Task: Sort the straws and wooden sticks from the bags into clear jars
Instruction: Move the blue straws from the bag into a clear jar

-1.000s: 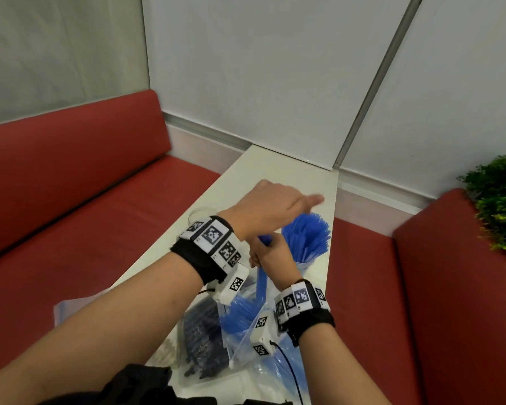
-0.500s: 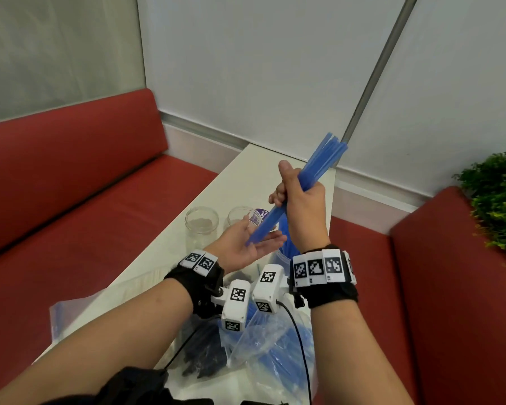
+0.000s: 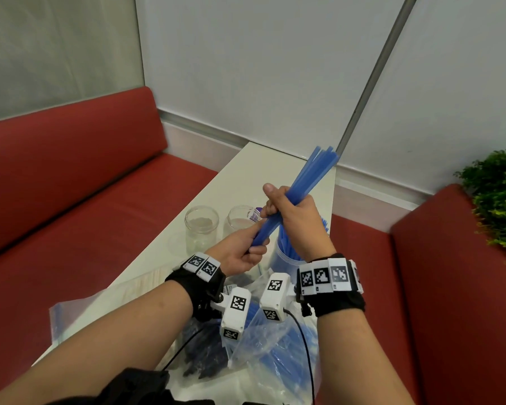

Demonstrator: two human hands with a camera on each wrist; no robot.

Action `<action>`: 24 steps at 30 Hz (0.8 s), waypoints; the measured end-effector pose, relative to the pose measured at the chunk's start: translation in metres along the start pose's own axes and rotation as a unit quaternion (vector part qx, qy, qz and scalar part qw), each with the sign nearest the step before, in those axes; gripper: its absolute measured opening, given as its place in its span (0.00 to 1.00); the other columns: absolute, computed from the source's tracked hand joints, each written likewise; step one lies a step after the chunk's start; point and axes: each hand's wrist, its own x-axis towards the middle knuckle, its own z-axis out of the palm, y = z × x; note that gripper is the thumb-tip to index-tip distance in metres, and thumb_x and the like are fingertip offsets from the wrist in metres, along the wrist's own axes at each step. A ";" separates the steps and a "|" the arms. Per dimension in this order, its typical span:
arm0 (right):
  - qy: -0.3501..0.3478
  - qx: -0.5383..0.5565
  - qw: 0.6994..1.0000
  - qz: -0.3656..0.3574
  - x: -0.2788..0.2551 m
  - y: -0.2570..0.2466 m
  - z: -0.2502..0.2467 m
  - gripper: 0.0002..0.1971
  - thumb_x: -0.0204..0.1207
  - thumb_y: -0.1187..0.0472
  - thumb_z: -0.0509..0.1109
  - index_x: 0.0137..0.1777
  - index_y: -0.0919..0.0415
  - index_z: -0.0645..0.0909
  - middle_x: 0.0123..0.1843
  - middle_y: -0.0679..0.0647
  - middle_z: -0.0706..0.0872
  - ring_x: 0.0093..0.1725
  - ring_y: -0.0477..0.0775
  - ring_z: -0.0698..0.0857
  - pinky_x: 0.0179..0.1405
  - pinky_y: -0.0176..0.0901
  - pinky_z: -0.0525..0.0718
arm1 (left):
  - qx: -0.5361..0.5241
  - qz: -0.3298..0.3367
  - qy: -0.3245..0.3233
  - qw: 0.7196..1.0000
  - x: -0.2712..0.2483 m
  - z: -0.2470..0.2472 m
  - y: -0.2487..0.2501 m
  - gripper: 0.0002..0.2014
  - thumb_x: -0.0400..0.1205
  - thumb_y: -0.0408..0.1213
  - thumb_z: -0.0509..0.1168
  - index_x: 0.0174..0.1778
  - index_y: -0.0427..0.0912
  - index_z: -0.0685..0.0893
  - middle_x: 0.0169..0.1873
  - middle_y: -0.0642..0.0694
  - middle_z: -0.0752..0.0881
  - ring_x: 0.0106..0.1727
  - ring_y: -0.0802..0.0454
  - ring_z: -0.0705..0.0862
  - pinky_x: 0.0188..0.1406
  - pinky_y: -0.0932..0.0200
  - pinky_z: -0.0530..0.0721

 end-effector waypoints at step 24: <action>0.061 -0.365 0.915 0.160 0.028 0.043 -0.092 0.05 0.79 0.64 0.73 0.44 0.66 0.86 0.42 0.67 0.92 0.44 0.66 0.93 0.51 0.58 0.92 | 0.846 -0.001 -0.066 0.529 0.022 -0.061 -0.088 0.19 0.83 0.36 0.65 0.69 0.36 0.80 0.66 0.39 0.82 0.64 0.41 0.81 0.67 0.48 0.77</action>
